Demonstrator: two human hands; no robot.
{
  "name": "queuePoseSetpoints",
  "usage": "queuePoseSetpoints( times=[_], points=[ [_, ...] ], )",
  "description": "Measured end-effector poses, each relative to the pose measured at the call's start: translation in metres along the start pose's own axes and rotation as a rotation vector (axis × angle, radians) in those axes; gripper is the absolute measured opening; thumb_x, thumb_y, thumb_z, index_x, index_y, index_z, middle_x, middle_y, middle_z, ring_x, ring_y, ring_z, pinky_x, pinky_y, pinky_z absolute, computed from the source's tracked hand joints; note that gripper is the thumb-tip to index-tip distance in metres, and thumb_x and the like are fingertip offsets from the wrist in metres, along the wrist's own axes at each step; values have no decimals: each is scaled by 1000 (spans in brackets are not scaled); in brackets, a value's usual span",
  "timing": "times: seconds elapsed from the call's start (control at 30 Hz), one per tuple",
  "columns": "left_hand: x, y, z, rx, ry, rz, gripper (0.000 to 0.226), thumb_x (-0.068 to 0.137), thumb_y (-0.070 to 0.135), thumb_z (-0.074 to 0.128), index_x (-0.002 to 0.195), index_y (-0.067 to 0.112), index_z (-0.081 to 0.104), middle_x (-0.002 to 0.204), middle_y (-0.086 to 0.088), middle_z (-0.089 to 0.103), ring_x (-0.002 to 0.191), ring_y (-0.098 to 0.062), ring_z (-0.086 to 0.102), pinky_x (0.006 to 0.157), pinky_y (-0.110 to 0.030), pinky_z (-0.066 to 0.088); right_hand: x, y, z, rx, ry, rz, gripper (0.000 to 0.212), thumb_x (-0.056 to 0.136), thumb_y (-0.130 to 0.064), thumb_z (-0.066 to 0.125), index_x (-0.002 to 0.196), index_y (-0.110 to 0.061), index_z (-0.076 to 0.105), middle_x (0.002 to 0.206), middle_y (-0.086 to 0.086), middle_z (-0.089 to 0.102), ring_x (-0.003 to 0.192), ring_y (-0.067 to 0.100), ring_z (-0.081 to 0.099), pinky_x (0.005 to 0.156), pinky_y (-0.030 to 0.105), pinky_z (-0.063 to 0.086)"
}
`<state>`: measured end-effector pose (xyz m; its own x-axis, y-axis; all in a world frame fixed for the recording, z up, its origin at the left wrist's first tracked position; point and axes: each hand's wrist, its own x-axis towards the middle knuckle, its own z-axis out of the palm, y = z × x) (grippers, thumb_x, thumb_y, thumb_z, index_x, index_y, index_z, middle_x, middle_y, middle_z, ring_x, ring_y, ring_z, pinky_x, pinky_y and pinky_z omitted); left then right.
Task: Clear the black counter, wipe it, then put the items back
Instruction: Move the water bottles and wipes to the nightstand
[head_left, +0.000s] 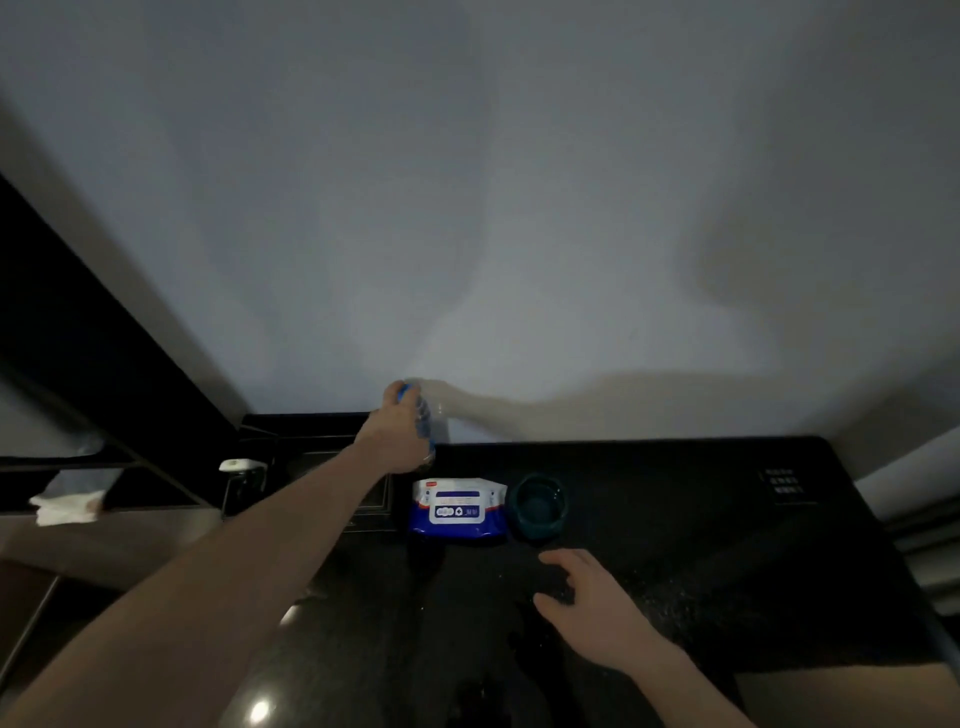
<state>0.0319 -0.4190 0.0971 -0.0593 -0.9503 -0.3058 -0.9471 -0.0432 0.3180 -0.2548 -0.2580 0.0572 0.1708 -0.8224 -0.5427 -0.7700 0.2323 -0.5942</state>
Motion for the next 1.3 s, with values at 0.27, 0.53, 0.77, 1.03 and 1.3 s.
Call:
queuePoseSetpoints(
  times=[0.27,0.53,0.77,1.03,1.3],
  points=[
    [35,-17,18,-186,150,-80,29,93,21,68,121,15,60,128,-8,46,103,-31,62,93,-40,53,28,11,-7,10,-32,10,56,95,-43,70,147,-38,47,144,-19,40,127,5,48,112,30,45],
    [-1,-31,29,-366,366,-62,21,88,11,74,103,25,68,111,6,53,97,-18,59,88,-30,52,60,3,11,92,-94,30,52,94,-41,71,142,-40,51,143,-15,46,119,7,54,104,28,50],
    [-92,-25,15,-474,477,39,28,88,11,77,108,29,66,113,19,50,105,-5,59,86,-18,53,74,-6,27,136,-101,13,52,95,-37,72,143,-38,51,146,-10,48,119,8,57,101,27,52],
    [-173,-34,20,-491,416,-22,28,91,24,75,114,37,64,119,26,48,108,-3,58,84,-30,60,96,-10,51,205,-55,73,60,94,-33,72,149,-32,47,148,-5,50,116,12,62,105,36,53],
    [-199,-43,32,-469,401,-90,28,90,21,75,112,36,66,116,24,50,100,-5,60,80,-26,58,155,-28,78,763,-24,554,68,95,-26,74,152,-14,40,127,12,57,111,28,61,89,44,60]
  ],
)
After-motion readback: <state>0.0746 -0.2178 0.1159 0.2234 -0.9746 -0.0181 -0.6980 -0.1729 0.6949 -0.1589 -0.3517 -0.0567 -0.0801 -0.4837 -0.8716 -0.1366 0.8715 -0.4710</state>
